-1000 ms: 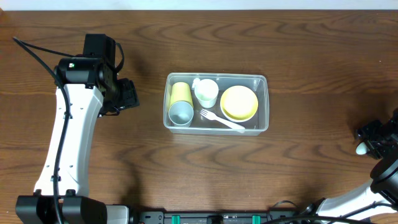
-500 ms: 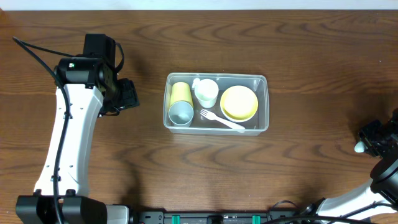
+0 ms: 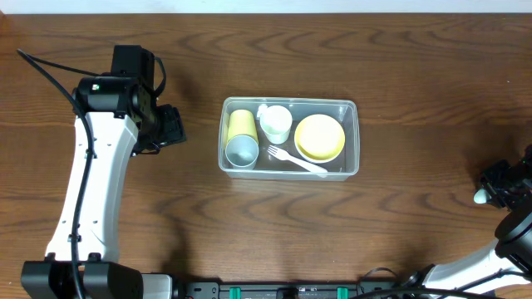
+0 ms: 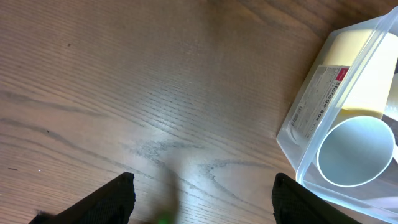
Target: Pack container
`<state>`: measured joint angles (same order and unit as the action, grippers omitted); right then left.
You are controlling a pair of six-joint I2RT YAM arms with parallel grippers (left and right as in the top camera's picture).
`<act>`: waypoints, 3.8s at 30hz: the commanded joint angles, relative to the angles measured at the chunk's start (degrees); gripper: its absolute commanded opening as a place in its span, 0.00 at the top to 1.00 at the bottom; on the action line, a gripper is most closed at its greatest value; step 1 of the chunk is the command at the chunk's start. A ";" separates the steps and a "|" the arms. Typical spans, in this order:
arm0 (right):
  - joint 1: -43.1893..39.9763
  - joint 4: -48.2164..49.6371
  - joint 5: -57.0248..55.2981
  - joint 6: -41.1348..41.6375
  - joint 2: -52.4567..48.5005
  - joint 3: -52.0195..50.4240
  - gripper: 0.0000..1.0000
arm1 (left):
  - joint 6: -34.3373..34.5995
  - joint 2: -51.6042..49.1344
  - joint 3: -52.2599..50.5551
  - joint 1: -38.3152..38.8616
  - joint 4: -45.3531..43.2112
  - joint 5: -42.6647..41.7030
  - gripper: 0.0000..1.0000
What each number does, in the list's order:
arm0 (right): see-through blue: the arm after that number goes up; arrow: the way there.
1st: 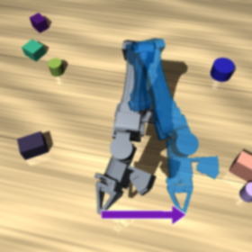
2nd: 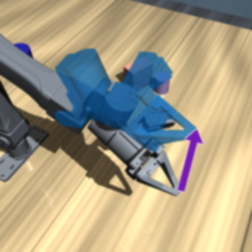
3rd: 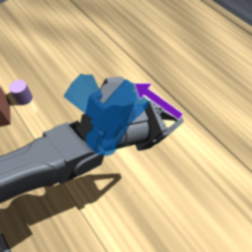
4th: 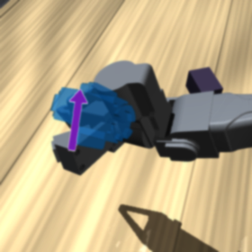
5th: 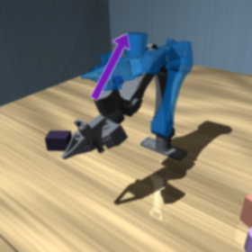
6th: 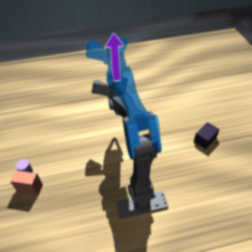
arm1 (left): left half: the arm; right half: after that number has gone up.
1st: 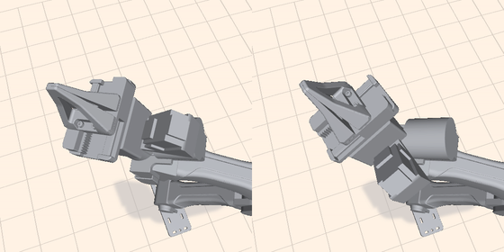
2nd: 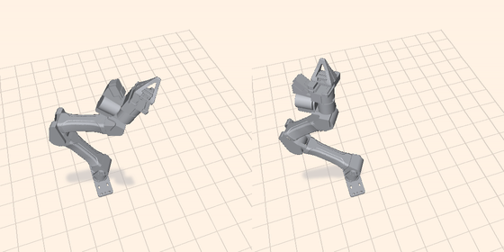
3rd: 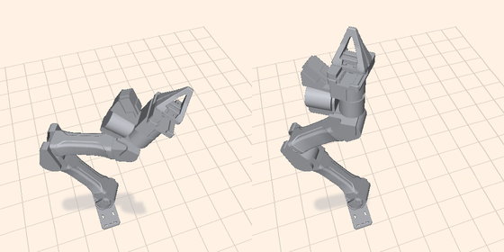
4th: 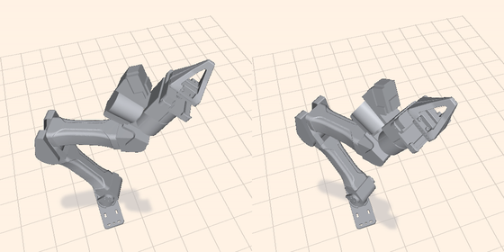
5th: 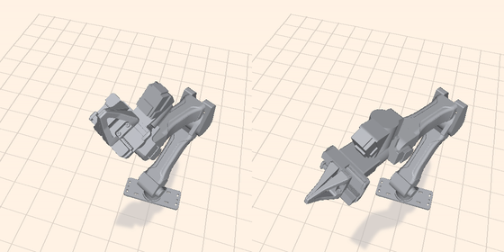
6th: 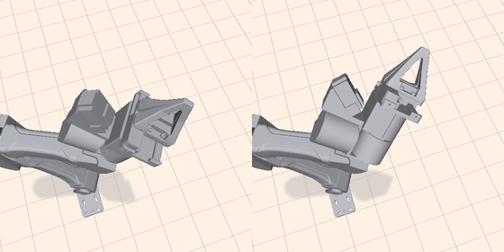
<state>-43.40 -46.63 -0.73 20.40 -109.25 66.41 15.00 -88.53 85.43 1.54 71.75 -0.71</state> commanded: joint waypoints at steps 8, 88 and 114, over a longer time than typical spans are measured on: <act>6.08 -3.61 4.66 -3.89 5.38 4.11 0.99 | -0.31 -0.15 -0.22 -0.35 0.15 0.24 0.29; 73.16 -1.81 -2.34 -38.10 17.07 11.17 0.53 | -0.31 -0.15 -0.20 -0.35 0.07 0.24 0.29; 40.79 0.04 -6.14 -4.13 27.82 11.10 0.01 | -13.55 2.25 -0.17 3.91 -12.46 -0.61 0.02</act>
<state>-2.02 -45.19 -6.33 14.76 -86.37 77.38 2.68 -88.40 85.41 5.74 58.00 -0.93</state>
